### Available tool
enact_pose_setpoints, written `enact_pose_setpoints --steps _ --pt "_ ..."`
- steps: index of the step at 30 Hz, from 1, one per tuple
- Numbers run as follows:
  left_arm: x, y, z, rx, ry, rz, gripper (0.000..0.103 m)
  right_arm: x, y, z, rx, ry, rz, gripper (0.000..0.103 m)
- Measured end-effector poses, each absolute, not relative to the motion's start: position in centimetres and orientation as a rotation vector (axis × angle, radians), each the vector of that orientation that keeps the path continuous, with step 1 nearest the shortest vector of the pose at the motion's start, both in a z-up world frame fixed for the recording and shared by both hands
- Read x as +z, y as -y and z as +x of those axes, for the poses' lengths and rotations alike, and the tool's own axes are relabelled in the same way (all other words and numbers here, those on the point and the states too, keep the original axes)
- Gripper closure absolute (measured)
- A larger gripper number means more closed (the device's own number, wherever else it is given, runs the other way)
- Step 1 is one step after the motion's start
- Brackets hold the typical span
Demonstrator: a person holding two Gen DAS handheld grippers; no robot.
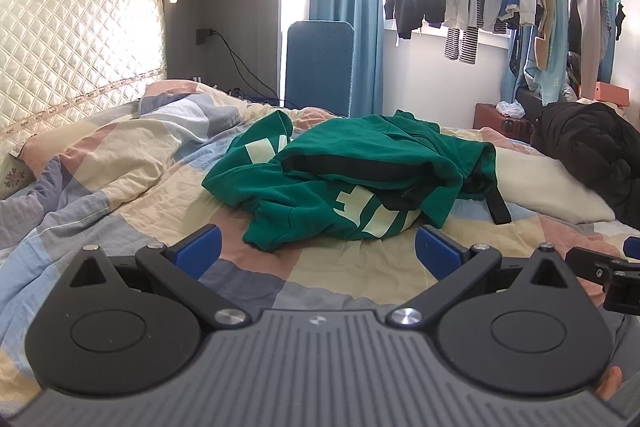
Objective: Fold large clothes
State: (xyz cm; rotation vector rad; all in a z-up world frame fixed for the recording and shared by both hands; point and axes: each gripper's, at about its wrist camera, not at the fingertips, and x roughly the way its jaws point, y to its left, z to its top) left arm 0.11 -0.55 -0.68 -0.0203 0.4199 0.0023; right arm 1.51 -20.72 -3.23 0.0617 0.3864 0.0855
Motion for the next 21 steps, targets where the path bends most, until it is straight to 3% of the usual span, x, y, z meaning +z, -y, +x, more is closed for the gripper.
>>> enact_pose_setpoints --steps 21 --pt "-1.08 -0.01 0.27 -0.003 -0.422 -0.041 0.000 -3.12 20.41 1.25 0.095 -0.379 0.063 0.000"
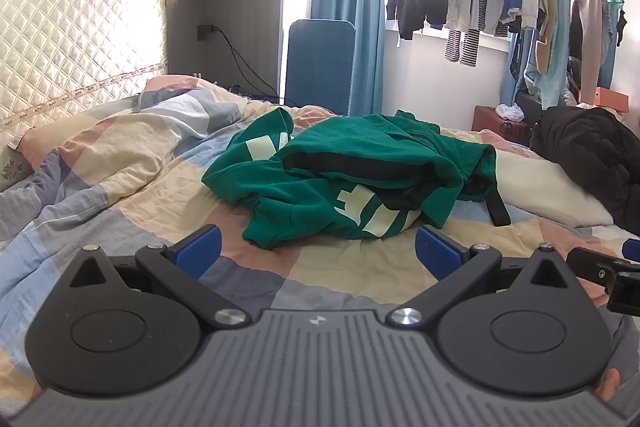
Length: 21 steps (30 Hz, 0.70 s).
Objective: Fold large clothes
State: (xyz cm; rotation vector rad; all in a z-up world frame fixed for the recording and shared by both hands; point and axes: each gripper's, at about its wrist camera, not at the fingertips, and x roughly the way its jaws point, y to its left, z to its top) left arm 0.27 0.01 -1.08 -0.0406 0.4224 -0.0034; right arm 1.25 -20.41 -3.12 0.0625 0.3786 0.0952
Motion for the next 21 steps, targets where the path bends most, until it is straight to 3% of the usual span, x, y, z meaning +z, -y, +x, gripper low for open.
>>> enact_pose_setpoints --steps 12,21 --pt "-0.4 -0.6 1.3 0.001 -0.424 -0.040 0.000 -2.1 20.3 1.2 0.123 -0.376 0.094 0.000" --pt "2.0 -1.4 6.9 0.024 -0.384 -0.018 0.000 0.5 18.6 6.7 0.211 -0.402 0.077 0.000"
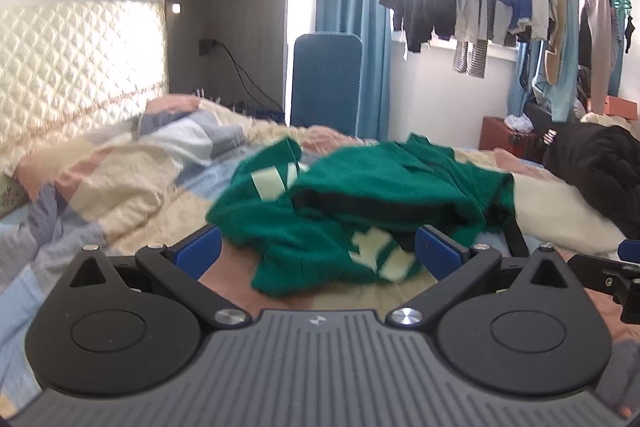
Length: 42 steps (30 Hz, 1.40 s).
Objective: Fold large clothes
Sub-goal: 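Move both tools into the green hoodie and close the right gripper on fabric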
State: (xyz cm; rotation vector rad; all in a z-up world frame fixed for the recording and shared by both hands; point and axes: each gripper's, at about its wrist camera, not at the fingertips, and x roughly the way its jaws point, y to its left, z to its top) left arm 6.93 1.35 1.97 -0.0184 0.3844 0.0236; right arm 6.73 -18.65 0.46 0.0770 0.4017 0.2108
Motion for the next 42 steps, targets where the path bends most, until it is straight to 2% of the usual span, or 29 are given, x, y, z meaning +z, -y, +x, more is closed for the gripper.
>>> enact_pose_setpoints --steps 8,19,28,31,32,34,35,36,39,42 --pt "1.4 -2.6 14.9 0.033 -0.385 -0.018 0.000 0.3 16.8 15.3 0.254 -0.443 0.074 0.000" --pt "-9.0 -6.9 25.5 0.026 -0.497 -0.124 0.000 -6.3 16.3 26.2 0.210 -0.443 0.051 0.000" --pt "-13.7 -8.5 29.6 0.035 -0.564 -0.143 0.000 -9.9 16.8 31.1 0.190 -0.472 0.081 0.001" --pt "-14.5 -8.6 29.7 0.038 -0.589 -0.162 0.000 -10.2 16.8 31.3 0.220 -0.486 0.116 0.016" --pt "-14.7 -8.5 29.5 0.040 -0.598 -0.169 0.000 -10.1 16.6 31.3 0.222 -0.483 0.113 0.024" --pt "-14.9 -8.3 29.3 0.034 -0.611 -0.182 0.000 -9.8 16.4 30.9 0.208 -0.473 0.107 0.046" --pt "-14.8 -8.1 29.1 0.035 -0.609 -0.181 0.000 -9.6 16.4 30.7 0.201 -0.473 0.106 0.063" --pt "-14.7 -7.9 28.8 0.041 -0.606 -0.173 0.000 -9.3 16.6 30.4 0.199 -0.473 0.109 0.073" --pt "-14.0 -7.7 27.6 0.065 -0.571 -0.149 0.000 -8.3 17.3 29.1 0.208 -0.455 0.149 0.084" --pt "-13.2 -7.9 26.1 0.082 -0.550 -0.148 0.000 -6.9 16.9 26.9 0.231 -0.404 0.116 0.087"
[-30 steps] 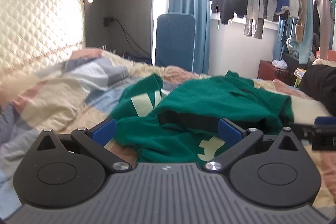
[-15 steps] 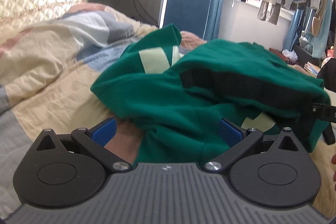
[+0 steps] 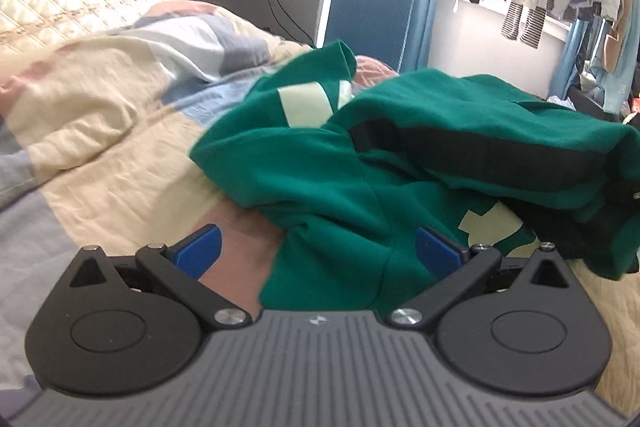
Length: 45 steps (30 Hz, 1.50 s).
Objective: Fold large clothes
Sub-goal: 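Move both tools into the green hoodie and close the right gripper on fabric, then close the left gripper on the printed hoodie edge while the right gripper holds fabric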
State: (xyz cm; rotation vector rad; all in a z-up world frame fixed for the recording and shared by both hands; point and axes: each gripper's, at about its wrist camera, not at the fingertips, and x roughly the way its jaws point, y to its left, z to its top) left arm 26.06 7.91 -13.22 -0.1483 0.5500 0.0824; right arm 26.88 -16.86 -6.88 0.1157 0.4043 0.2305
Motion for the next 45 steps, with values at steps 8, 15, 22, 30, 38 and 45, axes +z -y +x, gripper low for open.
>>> enact_pose_setpoints --steps 8,15,22,30,38,45 --pt "-10.8 -8.7 20.6 0.076 -0.493 -0.148 0.000 -1.7 14.6 18.0 0.357 -0.253 -0.025 0.091" --pt "-8.2 -8.8 16.4 0.085 -0.415 -0.147 0.000 1.1 14.7 8.5 0.527 -0.204 -0.099 0.091" --pt "-6.2 -9.3 13.7 0.093 -0.382 -0.186 0.000 0.3 14.9 1.5 0.668 -0.300 -0.160 0.093" --pt "-6.1 -9.3 13.6 0.098 -0.403 -0.199 0.000 -1.8 13.3 1.3 0.739 -0.504 -0.218 0.092" --pt "-7.5 -11.6 17.2 0.096 -0.513 -0.237 0.000 -1.2 14.1 4.8 0.722 -0.620 -0.060 0.031" --pt "-9.5 -13.8 22.7 0.107 -0.600 -0.266 0.000 0.5 14.7 10.0 0.609 -0.586 0.013 0.021"
